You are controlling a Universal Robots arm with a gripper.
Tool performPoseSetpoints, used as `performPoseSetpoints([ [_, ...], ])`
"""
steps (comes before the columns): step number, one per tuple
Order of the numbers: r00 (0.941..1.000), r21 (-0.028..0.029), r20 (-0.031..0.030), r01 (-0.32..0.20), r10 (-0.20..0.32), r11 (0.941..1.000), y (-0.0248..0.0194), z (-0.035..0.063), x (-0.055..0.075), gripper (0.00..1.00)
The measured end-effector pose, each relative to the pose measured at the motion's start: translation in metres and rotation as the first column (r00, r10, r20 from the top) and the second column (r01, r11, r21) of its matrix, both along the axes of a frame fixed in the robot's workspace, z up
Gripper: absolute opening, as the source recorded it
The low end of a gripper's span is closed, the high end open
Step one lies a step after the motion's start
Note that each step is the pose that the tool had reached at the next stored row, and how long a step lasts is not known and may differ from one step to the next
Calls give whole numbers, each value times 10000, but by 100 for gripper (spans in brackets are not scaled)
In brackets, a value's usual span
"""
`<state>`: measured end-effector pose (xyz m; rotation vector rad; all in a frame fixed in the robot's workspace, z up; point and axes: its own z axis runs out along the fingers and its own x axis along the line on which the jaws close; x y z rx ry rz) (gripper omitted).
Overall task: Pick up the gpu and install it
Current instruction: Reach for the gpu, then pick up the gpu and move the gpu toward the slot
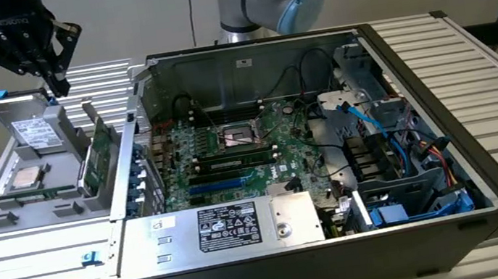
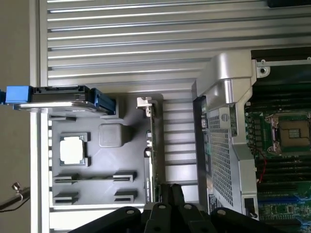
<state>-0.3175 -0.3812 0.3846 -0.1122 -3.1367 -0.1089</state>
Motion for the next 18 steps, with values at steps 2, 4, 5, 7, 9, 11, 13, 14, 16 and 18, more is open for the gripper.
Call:
performPoseSetpoints([
  [2, 10000, 0, -17, 1, -1, 10000, 18, -6, -24, 12],
  [4, 10000, 0, -17, 0, 0, 10000, 18, -6, -25, 12],
  [5, 10000, -1, -18, 0, 0, 10000, 18, -6, -26, 12],
  [7, 10000, -1, -19, 0, 0, 10000, 18, -9, -26, 12],
  [9, 10000, 4, -16, 0, 0, 10000, 18, -16, -26, 12],
  [11, 10000, 9, -19, 1, -1, 10000, 19, -25, -26, 12],
  [13, 10000, 11, -23, 1, -1, 10000, 18, -31, -26, 12],
  [14, 10000, 12, -23, 0, 0, 10000, 18, -31, -25, 12],
  [16, 10000, 12, -23, 0, 0, 10000, 18, -31, -26, 12],
  [18, 10000, 11, -23, 0, 0, 10000, 18, -31, -26, 12],
])
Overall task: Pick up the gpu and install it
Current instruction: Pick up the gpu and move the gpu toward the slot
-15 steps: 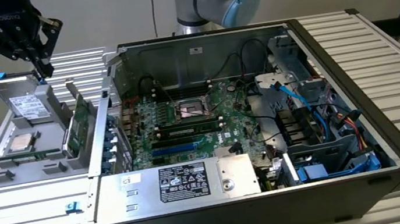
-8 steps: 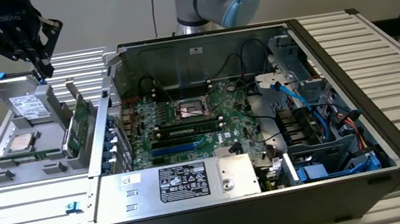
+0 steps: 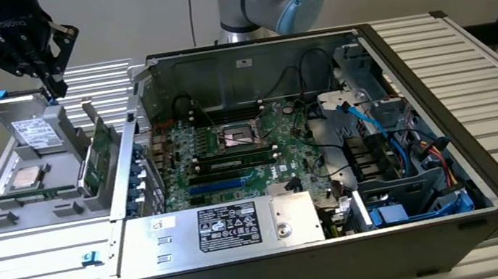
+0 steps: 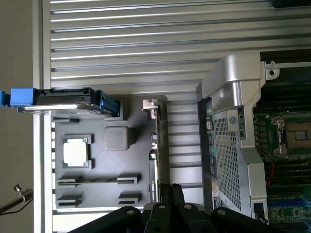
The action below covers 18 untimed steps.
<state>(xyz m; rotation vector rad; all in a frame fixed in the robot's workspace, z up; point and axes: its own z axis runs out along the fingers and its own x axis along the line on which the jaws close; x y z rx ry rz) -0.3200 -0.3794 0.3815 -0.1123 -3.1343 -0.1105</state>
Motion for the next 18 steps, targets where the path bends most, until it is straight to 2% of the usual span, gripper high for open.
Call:
performPoseSetpoints([
  [8, 10000, 0, 0, -1, 1, 10000, 0, -1, -1, 13],
  [10, 10000, 0, 0, -1, 1, 10000, 0, -1, -1, 25],
  [11, 10000, 0, 0, 0, 0, 10000, 0, -1, -1, 25],
  [14, 10000, 1, 2, 2, -2, 10000, 1, -6, -20, 43],
  [16, 10000, 0, 0, 0, 0, 10000, 0, -12, -47, 43],
  [17, 10000, 1, 2, 0, 0, 10000, 0, -20, -69, 49],
  [18, 10000, 0, 2, -1, 1, 10000, 0, -35, -99, 49],
])
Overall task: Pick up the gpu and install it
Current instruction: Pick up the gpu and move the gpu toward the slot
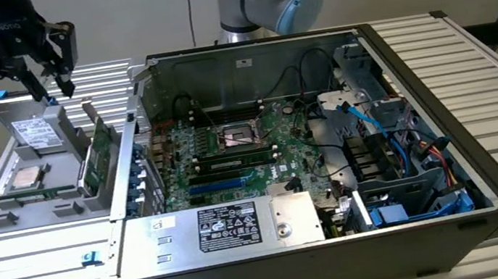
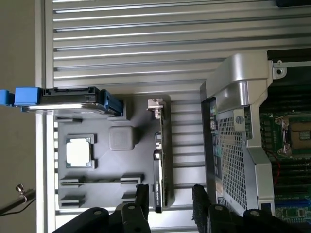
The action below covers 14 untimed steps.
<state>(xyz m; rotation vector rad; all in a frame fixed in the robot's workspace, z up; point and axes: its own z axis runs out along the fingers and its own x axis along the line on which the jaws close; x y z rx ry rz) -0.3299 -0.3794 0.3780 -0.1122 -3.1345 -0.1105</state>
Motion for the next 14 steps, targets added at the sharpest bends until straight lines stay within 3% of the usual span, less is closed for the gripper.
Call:
performPoseSetpoints([
  [3, 10000, 2, 12, 1, -1, 10000, 0, -57, -67, 49],
  [14, 10000, 2, 11, 0, 0, 10000, -2, -255, -93, 49],
])
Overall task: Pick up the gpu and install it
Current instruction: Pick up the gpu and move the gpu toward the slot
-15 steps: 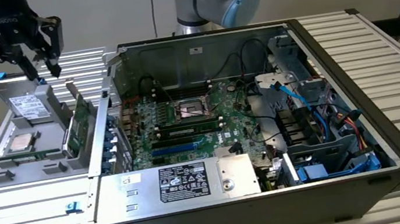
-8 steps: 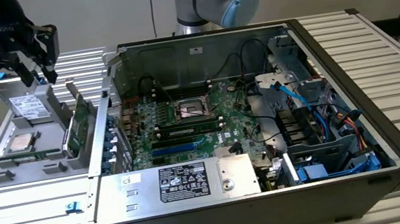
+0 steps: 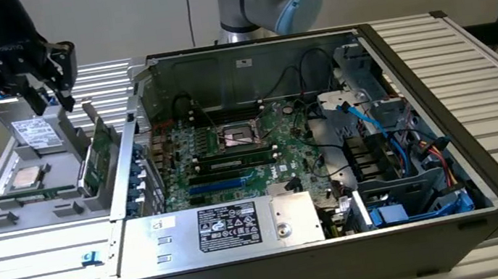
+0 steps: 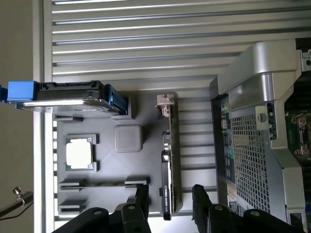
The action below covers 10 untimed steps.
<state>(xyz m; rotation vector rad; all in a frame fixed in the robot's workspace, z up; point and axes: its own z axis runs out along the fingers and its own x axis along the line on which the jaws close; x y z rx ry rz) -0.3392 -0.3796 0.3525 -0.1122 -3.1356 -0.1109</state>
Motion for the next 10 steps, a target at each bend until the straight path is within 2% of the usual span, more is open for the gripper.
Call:
performPoseSetpoints([
  [6, 10000, 50, 0, 1, -1, 10000, -20, -109, -19, 49],
  [10, 10000, 60, 1, 1, -1, 10000, -21, -120, -20, 49],
])
